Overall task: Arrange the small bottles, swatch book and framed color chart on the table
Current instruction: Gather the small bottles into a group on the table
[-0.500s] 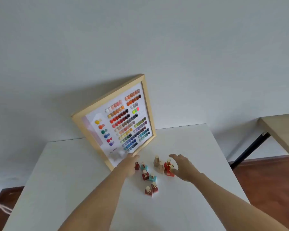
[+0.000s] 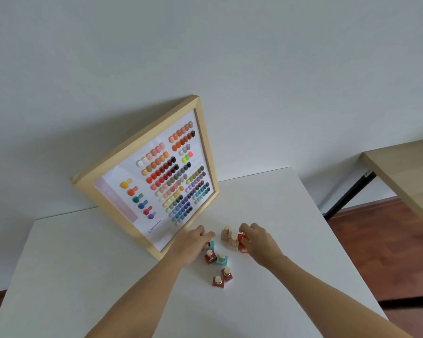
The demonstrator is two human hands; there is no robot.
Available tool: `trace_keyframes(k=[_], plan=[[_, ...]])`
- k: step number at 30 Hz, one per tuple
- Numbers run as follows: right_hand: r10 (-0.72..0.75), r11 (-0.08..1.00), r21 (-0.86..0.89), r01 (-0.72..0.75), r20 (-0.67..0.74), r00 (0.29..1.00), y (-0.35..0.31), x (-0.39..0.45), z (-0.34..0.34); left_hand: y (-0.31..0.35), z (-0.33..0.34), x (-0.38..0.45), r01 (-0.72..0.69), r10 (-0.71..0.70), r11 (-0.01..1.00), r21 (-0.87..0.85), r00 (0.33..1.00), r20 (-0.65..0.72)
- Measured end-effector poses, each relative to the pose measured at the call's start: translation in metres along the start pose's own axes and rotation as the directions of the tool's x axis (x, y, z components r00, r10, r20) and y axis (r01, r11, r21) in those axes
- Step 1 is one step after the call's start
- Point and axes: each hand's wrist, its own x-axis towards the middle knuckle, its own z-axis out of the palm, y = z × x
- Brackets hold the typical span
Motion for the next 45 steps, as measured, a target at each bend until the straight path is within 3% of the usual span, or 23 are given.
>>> trace_keyframes(k=[7, 16, 25, 29, 36, 45], plan=[[0.033, 0.994, -0.103, -0.035, -0.021, 0.999, 0.008, -0.006, -0.001, 0.002, 0.004, 0.002, -0.062, 0.062, 0.996, 0.066, 0.998, 0.0], [0.157, 0.988, 0.013, -0.157, -0.106, 0.982, 0.061, -0.039, -0.028, 0.003, -0.007, -0.004, -0.05, 0.041, 0.996, -0.078, 0.993, -0.107], [0.325, 0.942, 0.156, -0.296, -0.21, 0.922, 0.137, -0.084, -0.063, 0.04, -0.072, -0.011, -0.128, 0.093, 0.983, -0.132, 0.966, -0.242], [0.378, 0.922, 0.183, -0.342, -0.227, 0.897, 0.166, -0.096, -0.074, 0.09, -0.085, 0.022, -0.193, 0.161, 0.968, -0.16, 0.968, -0.194], [0.362, 0.932, 0.109, -0.346, -0.222, 0.905, 0.189, -0.093, -0.081, 0.181, -0.057, 0.103, -0.227, 0.231, 0.961, -0.157, 0.973, 0.01], [0.299, 0.947, -0.08, -0.311, -0.134, 0.945, 0.193, -0.075, -0.079, 0.239, -0.022, 0.162, -0.174, 0.178, 0.982, -0.077, 0.982, 0.058]])
